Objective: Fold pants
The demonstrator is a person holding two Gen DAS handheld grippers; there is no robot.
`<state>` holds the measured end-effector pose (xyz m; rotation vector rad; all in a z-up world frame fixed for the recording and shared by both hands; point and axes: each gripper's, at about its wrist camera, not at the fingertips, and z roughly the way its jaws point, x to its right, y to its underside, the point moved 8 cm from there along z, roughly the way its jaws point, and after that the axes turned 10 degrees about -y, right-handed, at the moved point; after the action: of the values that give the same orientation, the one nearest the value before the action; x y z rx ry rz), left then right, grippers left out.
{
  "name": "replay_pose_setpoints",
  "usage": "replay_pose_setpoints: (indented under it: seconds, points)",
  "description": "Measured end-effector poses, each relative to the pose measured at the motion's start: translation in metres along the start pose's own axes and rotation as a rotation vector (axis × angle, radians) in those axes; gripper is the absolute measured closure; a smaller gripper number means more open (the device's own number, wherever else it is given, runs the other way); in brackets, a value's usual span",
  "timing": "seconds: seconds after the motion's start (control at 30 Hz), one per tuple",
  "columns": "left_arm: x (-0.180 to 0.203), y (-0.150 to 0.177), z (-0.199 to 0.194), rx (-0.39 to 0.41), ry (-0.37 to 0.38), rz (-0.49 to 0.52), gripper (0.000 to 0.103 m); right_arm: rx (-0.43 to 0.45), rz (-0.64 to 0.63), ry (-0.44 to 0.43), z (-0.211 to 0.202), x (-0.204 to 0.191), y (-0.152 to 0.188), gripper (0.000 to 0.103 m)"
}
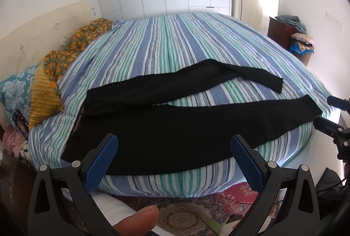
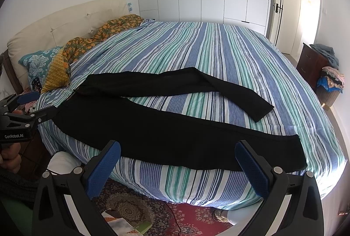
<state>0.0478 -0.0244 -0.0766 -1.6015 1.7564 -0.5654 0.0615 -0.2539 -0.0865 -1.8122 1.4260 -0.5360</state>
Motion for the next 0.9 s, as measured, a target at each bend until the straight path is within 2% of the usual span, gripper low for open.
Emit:
replay_pose_setpoints:
  seconds: [0.9]
  points:
    - [0.0014,0.0005,0.0056,-0.009,-0.012,0.004,0.000,0.011,0.041,-0.017,0.0063,0.0067,0.0011,0.000]
